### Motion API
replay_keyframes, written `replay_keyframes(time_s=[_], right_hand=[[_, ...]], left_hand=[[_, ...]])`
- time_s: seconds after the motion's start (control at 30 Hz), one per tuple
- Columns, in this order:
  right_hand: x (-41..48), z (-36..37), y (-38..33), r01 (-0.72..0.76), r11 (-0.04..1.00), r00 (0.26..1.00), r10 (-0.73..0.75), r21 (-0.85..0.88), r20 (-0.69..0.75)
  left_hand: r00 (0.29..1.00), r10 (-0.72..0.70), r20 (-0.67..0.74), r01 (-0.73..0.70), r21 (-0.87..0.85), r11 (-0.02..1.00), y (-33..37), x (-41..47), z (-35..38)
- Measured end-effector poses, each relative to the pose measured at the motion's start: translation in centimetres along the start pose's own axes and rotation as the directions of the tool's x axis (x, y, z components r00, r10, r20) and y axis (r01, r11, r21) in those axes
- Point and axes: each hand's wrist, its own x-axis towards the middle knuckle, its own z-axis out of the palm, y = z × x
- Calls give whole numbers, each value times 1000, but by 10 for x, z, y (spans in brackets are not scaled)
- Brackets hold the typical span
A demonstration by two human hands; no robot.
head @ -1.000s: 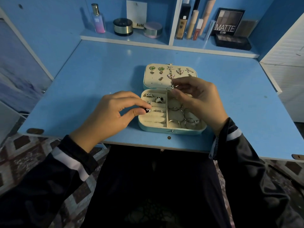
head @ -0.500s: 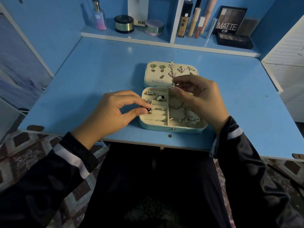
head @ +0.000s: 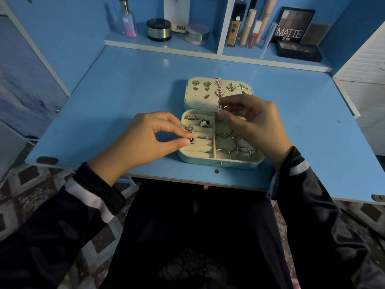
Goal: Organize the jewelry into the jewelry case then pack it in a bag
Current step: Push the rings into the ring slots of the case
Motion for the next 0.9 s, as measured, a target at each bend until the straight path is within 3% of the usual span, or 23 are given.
replay_keyframes(time_s=[0.43, 0.7, 0.9], right_hand=[[-1, -1, -6, 6, 1000, 999, -6, 4, 45], [-10, 1, -16, -9, 999, 976, 1, 37, 217], [-13, 0, -18, 4, 1000, 932, 1, -13, 363]], left_hand=[[996, 6, 92, -20, 150, 988, 7, 6, -6], [997, 70, -44, -70, 10, 998, -10, 5, 3], [975, 135, -175, -97, 208, 973, -28, 24, 14]])
